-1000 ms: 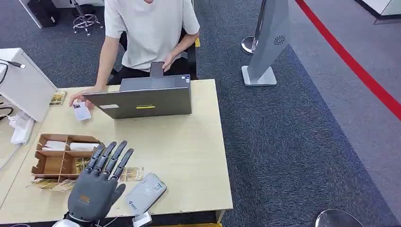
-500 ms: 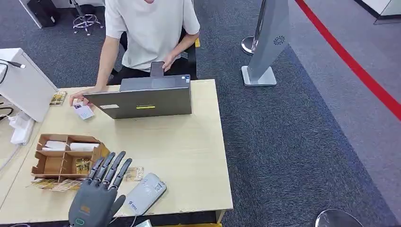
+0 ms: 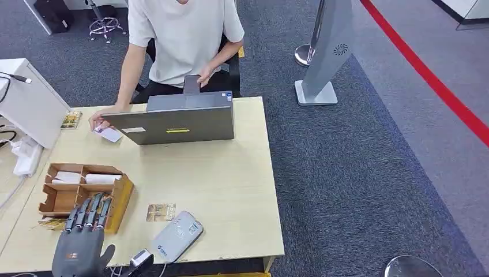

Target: Pass the card to the sensor for recognition and then transmit it.

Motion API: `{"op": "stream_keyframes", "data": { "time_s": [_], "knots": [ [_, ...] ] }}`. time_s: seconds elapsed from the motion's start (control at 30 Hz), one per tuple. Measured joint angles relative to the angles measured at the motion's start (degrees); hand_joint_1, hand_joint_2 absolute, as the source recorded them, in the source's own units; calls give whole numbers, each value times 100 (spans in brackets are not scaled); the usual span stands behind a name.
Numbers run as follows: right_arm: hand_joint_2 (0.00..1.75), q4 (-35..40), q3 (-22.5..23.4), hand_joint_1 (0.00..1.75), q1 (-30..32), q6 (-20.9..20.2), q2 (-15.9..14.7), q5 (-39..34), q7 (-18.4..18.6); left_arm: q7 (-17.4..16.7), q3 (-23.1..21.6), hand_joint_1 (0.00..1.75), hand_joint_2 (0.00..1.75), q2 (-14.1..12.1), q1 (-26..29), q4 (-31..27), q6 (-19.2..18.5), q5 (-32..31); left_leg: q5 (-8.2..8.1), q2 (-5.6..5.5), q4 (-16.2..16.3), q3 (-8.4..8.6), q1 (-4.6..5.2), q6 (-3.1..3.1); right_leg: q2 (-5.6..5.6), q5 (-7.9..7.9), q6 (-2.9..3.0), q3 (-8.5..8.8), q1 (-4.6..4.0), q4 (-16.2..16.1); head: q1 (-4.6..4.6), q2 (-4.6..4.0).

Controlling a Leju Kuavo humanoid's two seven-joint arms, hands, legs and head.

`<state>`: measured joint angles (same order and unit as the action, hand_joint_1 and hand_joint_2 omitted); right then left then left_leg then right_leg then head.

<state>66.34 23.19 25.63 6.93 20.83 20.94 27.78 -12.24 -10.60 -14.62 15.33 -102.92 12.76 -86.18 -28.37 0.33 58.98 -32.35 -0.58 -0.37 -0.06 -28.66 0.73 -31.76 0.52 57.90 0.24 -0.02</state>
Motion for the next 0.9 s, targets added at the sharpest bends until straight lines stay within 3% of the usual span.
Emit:
{"op": "stream_keyframes", "data": {
  "time_s": [0.63, 0.9],
  "knots": [
    [175, -44, 98, 0, -51, -85, 0, 186, 31, -109, 382, 0, 175, 183, 39, 332, 2, -2, 0, 0, 0, 1, 0, 0, 0, 0, 0, 1, 0, 0, 0, 0],
    [175, -44, 146, 0, -54, -177, 0, 276, 81, -317, 874, 0, 175, 168, 39, 507, 70, -2, 0, 0, -1, 0, -1, 0, 0, 0, 0, 1, 0, 0, 0, 0]
  ]
}}
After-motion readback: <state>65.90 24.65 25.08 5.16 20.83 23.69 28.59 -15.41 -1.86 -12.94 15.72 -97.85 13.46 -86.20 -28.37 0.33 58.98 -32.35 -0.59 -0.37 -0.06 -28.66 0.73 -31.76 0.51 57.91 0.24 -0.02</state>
